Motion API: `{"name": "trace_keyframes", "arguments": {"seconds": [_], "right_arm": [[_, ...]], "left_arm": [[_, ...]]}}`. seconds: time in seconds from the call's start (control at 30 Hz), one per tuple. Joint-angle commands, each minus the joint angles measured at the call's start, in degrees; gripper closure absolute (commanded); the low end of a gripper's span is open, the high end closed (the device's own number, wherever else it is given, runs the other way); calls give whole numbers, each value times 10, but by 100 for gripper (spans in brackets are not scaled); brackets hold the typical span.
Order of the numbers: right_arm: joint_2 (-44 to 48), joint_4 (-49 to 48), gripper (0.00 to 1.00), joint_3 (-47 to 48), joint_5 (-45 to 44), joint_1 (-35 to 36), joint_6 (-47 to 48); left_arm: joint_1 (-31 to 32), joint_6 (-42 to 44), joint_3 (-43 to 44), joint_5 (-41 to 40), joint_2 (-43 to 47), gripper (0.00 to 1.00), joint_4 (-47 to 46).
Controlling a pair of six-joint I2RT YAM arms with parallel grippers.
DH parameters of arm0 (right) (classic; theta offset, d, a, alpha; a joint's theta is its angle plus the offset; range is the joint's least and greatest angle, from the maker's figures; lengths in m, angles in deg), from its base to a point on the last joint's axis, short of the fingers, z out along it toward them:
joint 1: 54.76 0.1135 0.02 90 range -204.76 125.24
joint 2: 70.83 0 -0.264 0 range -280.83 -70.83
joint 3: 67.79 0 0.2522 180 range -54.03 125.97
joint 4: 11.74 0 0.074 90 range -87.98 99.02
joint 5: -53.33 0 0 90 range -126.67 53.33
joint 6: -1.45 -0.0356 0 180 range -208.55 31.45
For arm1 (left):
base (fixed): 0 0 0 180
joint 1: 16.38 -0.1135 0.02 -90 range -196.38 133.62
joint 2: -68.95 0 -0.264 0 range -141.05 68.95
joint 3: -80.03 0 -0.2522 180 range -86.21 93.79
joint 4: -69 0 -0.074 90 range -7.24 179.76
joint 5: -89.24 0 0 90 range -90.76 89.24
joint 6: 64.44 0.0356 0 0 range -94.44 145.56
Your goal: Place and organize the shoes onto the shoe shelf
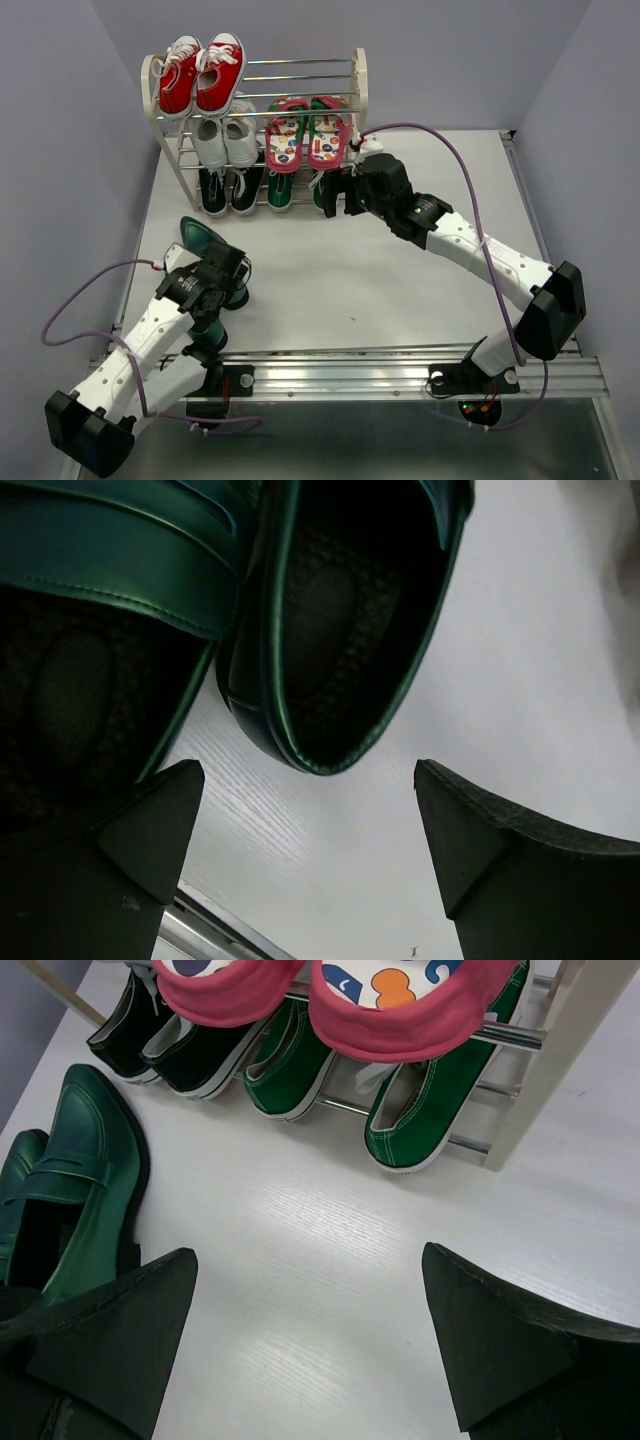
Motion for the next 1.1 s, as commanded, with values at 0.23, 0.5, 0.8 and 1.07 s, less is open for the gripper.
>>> {"name": "trace_keyframes", "arguments": {"seconds": [0.23,0.5,0.8,1.07], "right_arm": [[5,-17,0,-12,-26,5,35],[-2,-17,0,-14,-83,5,35],[0,-17,0,-19,-117,5,33],[26,-17,0,-46,-137,5,30]], "left_arm": [[-131,20,-24,19,-42,9,-28],[-135,28,-31,55,-73,41,-27],[-135,117,-21,93,-49,100,-57],[-126,287,36,200,36,100,-40]]}}
